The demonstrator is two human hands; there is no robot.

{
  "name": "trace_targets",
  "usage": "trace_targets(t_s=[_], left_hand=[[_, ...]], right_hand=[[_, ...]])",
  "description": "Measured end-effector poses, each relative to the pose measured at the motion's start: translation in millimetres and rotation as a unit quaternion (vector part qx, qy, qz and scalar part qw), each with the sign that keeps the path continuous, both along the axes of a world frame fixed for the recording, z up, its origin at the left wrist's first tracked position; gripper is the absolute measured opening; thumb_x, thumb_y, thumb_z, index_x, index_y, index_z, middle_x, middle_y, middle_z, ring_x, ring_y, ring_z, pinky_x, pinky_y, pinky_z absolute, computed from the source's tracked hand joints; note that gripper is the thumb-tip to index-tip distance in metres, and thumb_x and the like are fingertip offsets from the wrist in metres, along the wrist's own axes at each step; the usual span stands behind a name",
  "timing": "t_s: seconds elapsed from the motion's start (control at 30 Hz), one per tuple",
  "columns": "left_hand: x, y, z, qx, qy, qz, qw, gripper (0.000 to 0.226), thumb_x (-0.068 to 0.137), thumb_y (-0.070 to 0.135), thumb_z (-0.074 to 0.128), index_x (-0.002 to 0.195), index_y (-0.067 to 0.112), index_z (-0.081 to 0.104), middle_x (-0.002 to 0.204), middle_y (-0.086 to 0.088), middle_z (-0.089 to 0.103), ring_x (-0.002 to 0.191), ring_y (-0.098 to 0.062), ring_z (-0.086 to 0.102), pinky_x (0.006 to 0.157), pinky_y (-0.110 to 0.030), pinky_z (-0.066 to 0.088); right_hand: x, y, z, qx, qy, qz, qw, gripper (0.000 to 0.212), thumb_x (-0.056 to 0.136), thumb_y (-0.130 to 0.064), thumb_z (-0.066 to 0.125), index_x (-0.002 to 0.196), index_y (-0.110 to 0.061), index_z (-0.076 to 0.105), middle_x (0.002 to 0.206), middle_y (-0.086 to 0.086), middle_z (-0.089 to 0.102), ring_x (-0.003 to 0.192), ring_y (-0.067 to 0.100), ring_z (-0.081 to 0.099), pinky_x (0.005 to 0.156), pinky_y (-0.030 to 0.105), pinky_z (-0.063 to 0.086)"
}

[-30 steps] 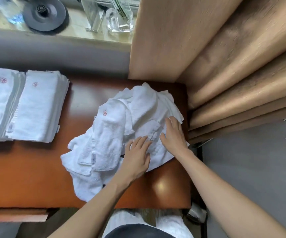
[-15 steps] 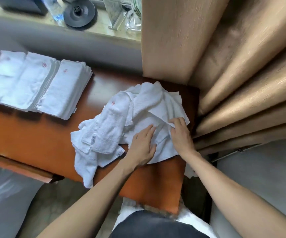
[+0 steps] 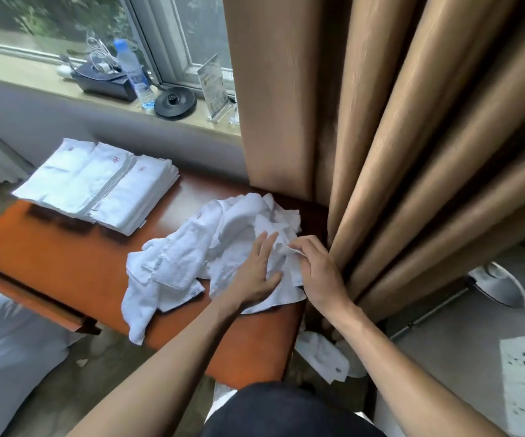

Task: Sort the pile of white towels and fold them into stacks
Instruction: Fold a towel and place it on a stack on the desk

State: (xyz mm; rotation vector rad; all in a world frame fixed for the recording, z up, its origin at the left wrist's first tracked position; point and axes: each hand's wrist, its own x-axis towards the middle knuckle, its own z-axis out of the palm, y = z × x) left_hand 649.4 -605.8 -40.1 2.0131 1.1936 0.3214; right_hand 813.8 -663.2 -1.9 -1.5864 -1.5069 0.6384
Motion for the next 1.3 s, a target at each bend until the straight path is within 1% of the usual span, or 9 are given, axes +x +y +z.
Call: trace_targets(t_s=[0.13, 0.27, 0.53, 0.6, 0.73, 0.93, 1.03, 1.2, 1.3], left_hand=[[22.7, -24.9, 8.0, 0.084, -0.019, 0.102, 0.991, 0.033, 0.098, 0.014, 0.056, 0.131, 0.012, 0.06, 0.131, -0.007, 0.062, 0.12, -0.027, 0.056, 0.102, -0.043, 0.044], [33.4, -39.2, 25.4, 0.13, 0.03, 0.147, 0.98, 0.007, 0.093, 0.012, 0.056, 0.095, 0.008, 0.061, 0.088, -0.01, 0.066, 0.084, -0.033, 0.059, 0.075, -0.046, 0.046], [22.5, -45.3, 56.6, 0.152, 0.024, 0.154, 0.976, 0.02, 0.102, 0.016, 0.044, 0.113, 0.017, 0.061, 0.106, -0.004, 0.071, 0.097, -0.026, 0.064, 0.08, -0.045, 0.051], [20.4, -46.7, 62.0, 0.157, 0.011, 0.151, 0.976, 0.02, 0.104, 0.017, 0.045, 0.115, 0.019, 0.062, 0.11, -0.003, 0.072, 0.098, -0.025, 0.064, 0.079, -0.044, 0.052], [22.5, -57.3, 64.9, 0.157, -0.006, 0.156, 0.975, 0.015, 0.104, 0.024, 0.049, 0.102, 0.015, 0.062, 0.094, -0.005, 0.071, 0.088, -0.028, 0.063, 0.073, -0.043, 0.05], [36.5, -84.1, 60.9, 0.091, -0.033, 0.155, 0.983, 0.043, 0.101, 0.043, 0.056, 0.072, 0.013, 0.047, 0.064, -0.001, 0.054, 0.067, -0.026, 0.054, 0.062, -0.043, 0.044], [46.6, -91.6, 57.8, 0.046, -0.062, 0.16, 0.984, 0.049, 0.1, 0.047, 0.057, 0.066, 0.015, 0.04, 0.06, 0.005, 0.044, 0.058, -0.016, 0.043, 0.057, -0.037, 0.036], [57.3, -101.8, 58.5, 0.02, -0.132, 0.136, 0.982, 0.024, 0.102, 0.033, 0.059, 0.08, 0.028, 0.051, 0.072, 0.013, 0.055, 0.066, 0.0, 0.051, 0.059, -0.017, 0.038], [57.9, -107.5, 59.0, 0.03, -0.153, 0.099, 0.983, 0.012, 0.1, 0.016, 0.06, 0.092, 0.025, 0.06, 0.079, 0.017, 0.059, 0.073, 0.007, 0.055, 0.064, -0.011, 0.038]], right_hand=[[20.3, -19.0, 17.1, 0.049, -0.013, -0.003, 0.999, 0.031, 0.088, 0.005, 0.045, 0.105, 0.001, 0.071, 0.105, 0.001, 0.064, 0.099, 0.001, 0.057, 0.092, 0.007, 0.041], [44.7, -40.5, 29.7, 0.1, -0.037, -0.035, 0.994, 0.029, 0.091, 0.001, 0.052, 0.108, -0.006, 0.075, 0.107, 0.001, 0.07, 0.1, 0.007, 0.063, 0.091, 0.012, 0.045], [81.9, -70.0, 35.2, 0.095, -0.038, -0.097, 0.99, 0.022, 0.098, -0.002, 0.062, 0.112, -0.011, 0.076, 0.108, 0.001, 0.072, 0.102, 0.009, 0.064, 0.093, 0.01, 0.043], [85.1, -73.0, 32.3, 0.067, -0.042, -0.121, 0.99, 0.014, 0.1, -0.013, 0.066, 0.111, -0.014, 0.074, 0.104, 0.0, 0.074, 0.099, 0.015, 0.066, 0.088, 0.022, 0.05], [87.6, -81.4, 23.1, -0.02, -0.061, -0.164, 0.984, 0.013, 0.1, -0.036, 0.064, 0.104, -0.027, 0.072, 0.096, -0.001, 0.077, 0.091, 0.029, 0.069, 0.077, 0.045, 0.055], [75.3, -90.1, 11.0, -0.056, 0.027, -0.114, 0.991, 0.007, 0.099, -0.032, 0.066, 0.103, -0.029, 0.071, 0.074, -0.01, 0.066, 0.075, 0.01, 0.063, 0.069, 0.034, 0.049], [65.3, -93.2, 11.0, -0.041, 0.083, -0.067, 0.994, 0.013, 0.1, -0.028, 0.066, 0.109, -0.037, 0.064, 0.075, 0.002, 0.062, 0.073, 0.018, 0.062, 0.069, 0.037, 0.051], [52.0, -91.7, 10.5, -0.049, 0.169, -0.038, 0.984, 0.032, 0.102, -0.018, 0.06, 0.111, -0.049, 0.058, 0.082, 0.022, 0.057, 0.072, 0.04, 0.059, 0.058, 0.049, 0.055], [51.7, -93.1, 5.0, -0.061, 0.186, -0.028, 0.98, 0.024, 0.103, -0.015, 0.059, 0.1, -0.037, 0.067, 0.09, 0.007, 0.072, 0.086, 0.029, 0.071, 0.068, 0.037, 0.061]])
